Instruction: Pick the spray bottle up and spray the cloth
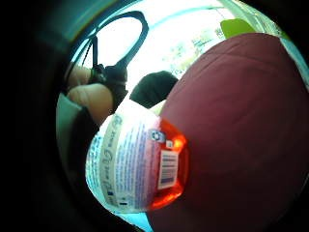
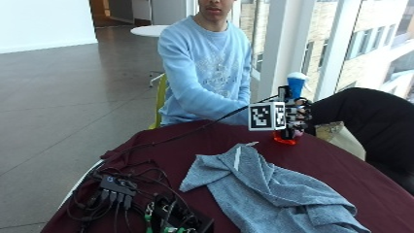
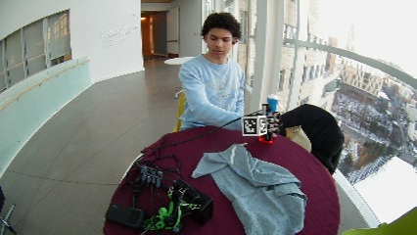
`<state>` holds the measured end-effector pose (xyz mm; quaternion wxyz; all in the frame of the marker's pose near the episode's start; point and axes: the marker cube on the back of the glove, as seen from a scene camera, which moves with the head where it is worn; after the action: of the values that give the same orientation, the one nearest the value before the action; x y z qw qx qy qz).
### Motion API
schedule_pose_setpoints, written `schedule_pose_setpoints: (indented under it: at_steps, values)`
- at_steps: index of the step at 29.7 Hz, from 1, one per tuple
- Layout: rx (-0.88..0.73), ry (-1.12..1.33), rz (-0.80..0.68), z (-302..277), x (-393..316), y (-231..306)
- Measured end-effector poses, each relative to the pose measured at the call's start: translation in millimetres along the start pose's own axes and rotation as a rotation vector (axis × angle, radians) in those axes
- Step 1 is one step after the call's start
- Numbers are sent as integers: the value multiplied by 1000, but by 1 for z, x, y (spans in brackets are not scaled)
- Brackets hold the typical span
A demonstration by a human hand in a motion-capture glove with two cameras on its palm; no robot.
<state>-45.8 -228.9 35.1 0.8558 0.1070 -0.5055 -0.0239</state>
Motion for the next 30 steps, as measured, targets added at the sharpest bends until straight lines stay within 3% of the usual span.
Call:
schedule_pose_setpoints:
  at_steps: [8, 16, 30]
  values:
    - [-6, 181, 22, -38, -12, 25]
    - [30, 477, 44, -130, -48, 83]
    - [147, 879, 263, -277, -51, 264]
